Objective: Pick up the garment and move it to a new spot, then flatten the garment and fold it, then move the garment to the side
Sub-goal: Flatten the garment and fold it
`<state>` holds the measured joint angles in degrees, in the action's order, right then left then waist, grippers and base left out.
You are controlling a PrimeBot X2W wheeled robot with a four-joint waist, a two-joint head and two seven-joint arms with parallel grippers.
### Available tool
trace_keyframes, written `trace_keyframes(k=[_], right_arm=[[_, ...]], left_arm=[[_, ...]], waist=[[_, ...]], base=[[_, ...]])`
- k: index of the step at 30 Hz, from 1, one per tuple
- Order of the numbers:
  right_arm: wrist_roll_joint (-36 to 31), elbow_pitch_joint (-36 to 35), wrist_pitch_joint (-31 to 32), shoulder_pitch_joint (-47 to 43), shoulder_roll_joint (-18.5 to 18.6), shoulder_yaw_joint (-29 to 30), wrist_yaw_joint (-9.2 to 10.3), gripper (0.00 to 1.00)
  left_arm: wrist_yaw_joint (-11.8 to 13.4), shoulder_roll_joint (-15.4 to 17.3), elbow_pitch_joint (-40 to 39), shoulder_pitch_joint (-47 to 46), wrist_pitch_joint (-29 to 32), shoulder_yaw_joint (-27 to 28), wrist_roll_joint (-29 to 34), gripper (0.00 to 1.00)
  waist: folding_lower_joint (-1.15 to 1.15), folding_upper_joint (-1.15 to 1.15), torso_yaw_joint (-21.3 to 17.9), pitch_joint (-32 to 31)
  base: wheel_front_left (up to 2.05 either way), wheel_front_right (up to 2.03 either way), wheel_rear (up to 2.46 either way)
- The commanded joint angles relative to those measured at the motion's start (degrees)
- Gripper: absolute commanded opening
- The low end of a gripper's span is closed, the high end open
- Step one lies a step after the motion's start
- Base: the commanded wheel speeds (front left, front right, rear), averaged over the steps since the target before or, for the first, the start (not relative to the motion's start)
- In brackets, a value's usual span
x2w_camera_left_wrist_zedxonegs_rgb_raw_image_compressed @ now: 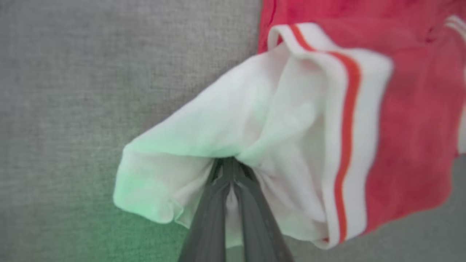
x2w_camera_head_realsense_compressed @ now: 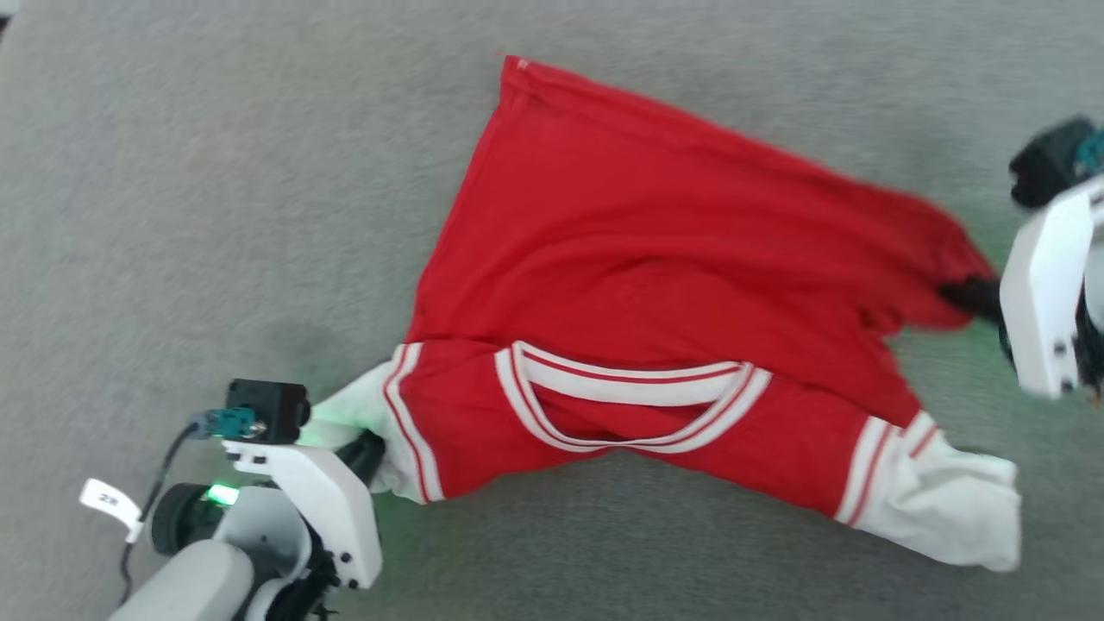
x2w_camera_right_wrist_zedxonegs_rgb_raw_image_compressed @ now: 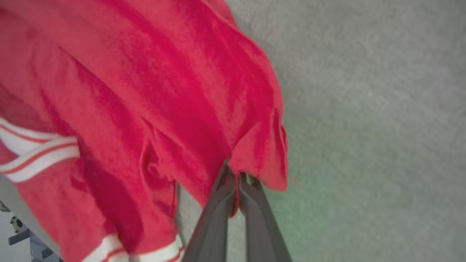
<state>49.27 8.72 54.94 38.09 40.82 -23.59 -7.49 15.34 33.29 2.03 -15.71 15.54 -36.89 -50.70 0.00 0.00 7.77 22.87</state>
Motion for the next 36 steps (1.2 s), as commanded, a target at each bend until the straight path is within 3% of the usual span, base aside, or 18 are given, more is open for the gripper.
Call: trace_keyframes(k=[1, 7, 14, 15, 16, 17, 23, 31, 36], right_arm=[[1.0, -3.1, 0.6, -3.5, 0.9, 1.2, 0.01, 0.00], [1.4, -12.8, 1.2, -17.4, 1.2, 9.1, 0.00, 0.00], [-4.2, -15.8, 0.3, -31.1, -6.2, 17.4, 0.00, 0.00], [-5.6, -15.7, -1.0, -31.8, -7.1, 17.1, 0.00, 0.15], [-6.7, -15.8, -2.6, -32.0, -7.5, 16.2, 0.00, 0.40], [-7.7, -14.8, -3.9, -32.6, -7.9, 16.2, 0.00, 1.00], [-8.0, -14.9, -6.6, -33.5, -8.2, 18.8, 0.07, 1.00], [-9.5, -27.4, -5.8, -34.9, -7.8, 28.4, 0.01, 1.00], [-12.0, -33.3, -7.1, -31.2, -7.5, 29.7, 0.00, 1.00]], left_arm=[[0.8, 0.2, 0.1, 0.1, 0.3, 0.5, -0.5, 0.00], [1.6, 1.4, -2.5, 0.8, 1.3, 0.4, -0.4, 0.00], [1.8, 1.3, -3.2, 0.6, 1.8, -0.2, -0.2, 0.00], [1.7, 1.2, -3.1, 0.4, 1.9, -0.3, -0.2, 0.00], [1.7, 1.0, -3.1, 0.3, 1.9, -0.4, -0.2, 0.00], [1.6, 0.9, -2.9, 0.3, 1.8, -0.4, -0.3, 0.00], [1.2, 0.6, -2.6, 0.8, 1.6, -0.8, -0.6, 0.00], [0.7, -0.1, -2.8, 1.4, 1.4, -1.6, -0.8, 0.00], [0.3, -1.1, -2.6, 0.8, 1.3, -2.4, -0.6, 0.00]], waist=[[0.00, 0.00, -2.8, -1.9], [0.00, 0.00, -4.2, -2.3], [0.00, 0.00, -3.7, -2.1], [0.00, 0.00, -3.5, -2.1], [0.00, 0.00, -3.3, -2.1], [0.00, 0.00, -3.2, -2.1], [0.00, 0.00, -2.4, -2.8], [0.00, 0.00, -0.2, -3.5], [0.00, 0.00, 2.0, -3.4]], base=[[0.00, 0.00, 0.00], [0.00, 0.00, 0.00], [0.00, 0.00, 0.00], [0.00, 0.00, 0.00], [0.00, 0.00, 0.00], [0.00, 0.00, 0.00], [0.00, 0.00, 0.00], [0.00, 0.00, 0.00], [0.00, 0.00, 0.00]])
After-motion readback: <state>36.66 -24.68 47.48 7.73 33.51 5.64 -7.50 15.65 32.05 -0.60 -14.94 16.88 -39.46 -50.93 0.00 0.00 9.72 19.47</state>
